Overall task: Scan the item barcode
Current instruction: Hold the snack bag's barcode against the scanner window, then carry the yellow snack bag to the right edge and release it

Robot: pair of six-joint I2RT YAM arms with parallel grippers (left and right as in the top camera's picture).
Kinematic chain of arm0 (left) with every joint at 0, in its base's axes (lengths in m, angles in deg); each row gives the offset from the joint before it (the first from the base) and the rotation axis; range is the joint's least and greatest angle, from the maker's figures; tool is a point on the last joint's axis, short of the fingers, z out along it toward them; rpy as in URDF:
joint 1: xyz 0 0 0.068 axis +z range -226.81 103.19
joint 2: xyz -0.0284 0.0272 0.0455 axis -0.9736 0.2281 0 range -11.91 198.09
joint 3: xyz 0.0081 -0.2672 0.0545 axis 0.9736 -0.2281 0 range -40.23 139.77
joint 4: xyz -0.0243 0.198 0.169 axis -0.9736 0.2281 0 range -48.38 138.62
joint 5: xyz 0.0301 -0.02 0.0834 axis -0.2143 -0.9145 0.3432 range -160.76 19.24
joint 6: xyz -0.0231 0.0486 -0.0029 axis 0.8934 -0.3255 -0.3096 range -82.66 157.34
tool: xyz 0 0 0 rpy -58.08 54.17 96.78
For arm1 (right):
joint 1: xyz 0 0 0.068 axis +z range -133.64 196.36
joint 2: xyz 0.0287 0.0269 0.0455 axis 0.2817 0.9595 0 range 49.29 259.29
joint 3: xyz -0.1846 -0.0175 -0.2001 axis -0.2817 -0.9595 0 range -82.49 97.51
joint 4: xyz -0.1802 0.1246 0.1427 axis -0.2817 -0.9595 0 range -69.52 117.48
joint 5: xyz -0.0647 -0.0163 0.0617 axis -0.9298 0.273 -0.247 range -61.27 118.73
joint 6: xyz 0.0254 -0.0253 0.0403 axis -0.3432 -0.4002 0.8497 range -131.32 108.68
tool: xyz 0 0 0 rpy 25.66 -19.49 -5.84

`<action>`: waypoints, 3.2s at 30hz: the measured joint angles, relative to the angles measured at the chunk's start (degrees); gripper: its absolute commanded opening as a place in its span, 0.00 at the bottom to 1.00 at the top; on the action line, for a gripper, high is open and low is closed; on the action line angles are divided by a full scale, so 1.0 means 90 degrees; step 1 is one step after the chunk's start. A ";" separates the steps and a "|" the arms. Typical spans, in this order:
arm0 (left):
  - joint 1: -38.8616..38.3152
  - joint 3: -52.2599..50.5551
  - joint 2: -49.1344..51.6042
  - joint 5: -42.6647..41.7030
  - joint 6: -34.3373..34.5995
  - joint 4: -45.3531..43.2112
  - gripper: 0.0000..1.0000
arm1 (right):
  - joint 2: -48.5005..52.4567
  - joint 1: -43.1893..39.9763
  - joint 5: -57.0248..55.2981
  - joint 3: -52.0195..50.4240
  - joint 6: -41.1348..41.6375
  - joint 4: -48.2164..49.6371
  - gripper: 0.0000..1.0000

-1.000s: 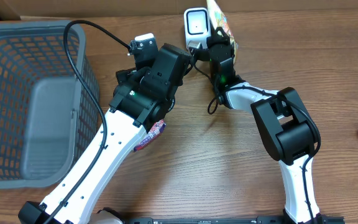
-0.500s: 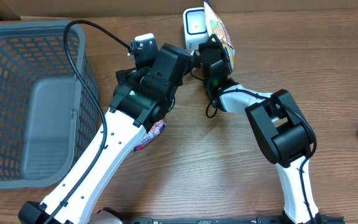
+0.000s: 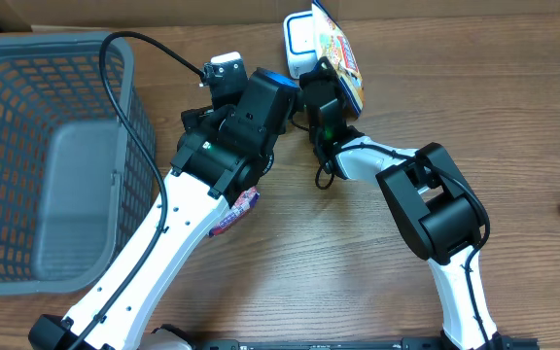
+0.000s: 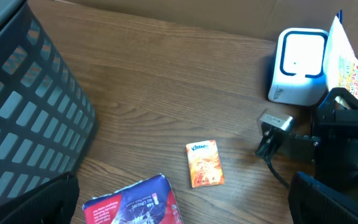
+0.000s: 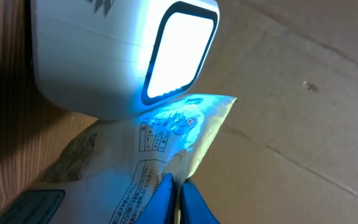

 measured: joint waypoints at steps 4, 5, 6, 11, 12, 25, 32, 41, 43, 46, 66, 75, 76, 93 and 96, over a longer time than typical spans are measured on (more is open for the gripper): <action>0.0000 0.0000 0.0000 0.0000 0.0000 0.0000 1.00 | 0.0000 -0.0010 -0.0032 0.0000 0.0032 -0.0002 0.04; 0.0000 0.0000 0.0000 0.0000 0.0000 0.0000 1.00 | -0.0002 -0.0012 -0.0049 0.0000 0.0039 0.0000 0.04; 0.0000 0.0000 0.0000 0.0000 0.0000 0.0000 1.00 | -0.0010 -0.0024 -0.0056 0.0000 0.0041 0.0002 0.04; 0.0000 0.0000 0.0000 0.0000 0.0000 0.0000 1.00 | -0.0112 -0.0032 -0.0214 0.0000 0.0046 0.0027 0.04; 0.0000 0.0000 0.0000 0.0000 0.0000 0.0000 1.00 | -0.0146 -0.0032 -0.0238 0.0000 0.0041 0.0027 0.04; 0.0000 0.0000 0.0000 0.0000 0.0000 0.0002 1.00 | -0.0612 0.0095 -0.0352 0.0017 0.0226 -0.1916 0.04; 0.0000 0.0000 0.0000 0.0000 0.0000 0.0002 1.00 | -0.0614 0.0146 -0.0478 0.0002 0.0328 -0.1287 0.04; 0.0000 0.0000 0.0000 0.0000 0.0000 0.0002 1.00 | -0.0631 0.0129 -0.0758 0.0002 0.0753 -0.0882 0.04; 0.0000 0.0000 0.0000 0.0000 0.0000 0.0000 1.00 | -0.0685 0.0097 -0.0928 0.0002 0.1146 -0.0855 0.04; 0.0000 0.0000 0.0000 0.0000 0.0000 0.0002 1.00 | -0.0891 -0.0109 -0.1435 0.0000 0.2025 -0.0855 0.04; 0.0000 0.0000 0.0000 0.0022 0.0000 0.0002 1.00 | -0.1617 -0.5275 -0.2730 0.0022 1.0171 -0.7742 0.84; 0.0000 0.0000 0.0000 0.0022 0.0000 0.0002 1.00 | -0.1775 -0.5994 0.1751 0.0384 1.1650 -0.8344 1.00; 0.0000 0.0000 0.0000 0.0022 0.0000 0.0005 1.00 | -0.1892 -0.5996 0.2331 0.0563 1.1778 -0.8439 1.00; 0.0000 0.0010 -0.0002 -0.0189 0.0000 -0.0027 1.00 | -0.3177 -0.3468 0.7919 0.0933 1.3097 -0.9993 1.00; 0.0000 0.0010 -0.0002 -0.0355 -0.0002 0.0471 1.00 | -0.3067 -0.2800 0.7453 0.0848 1.3413 -1.0061 1.00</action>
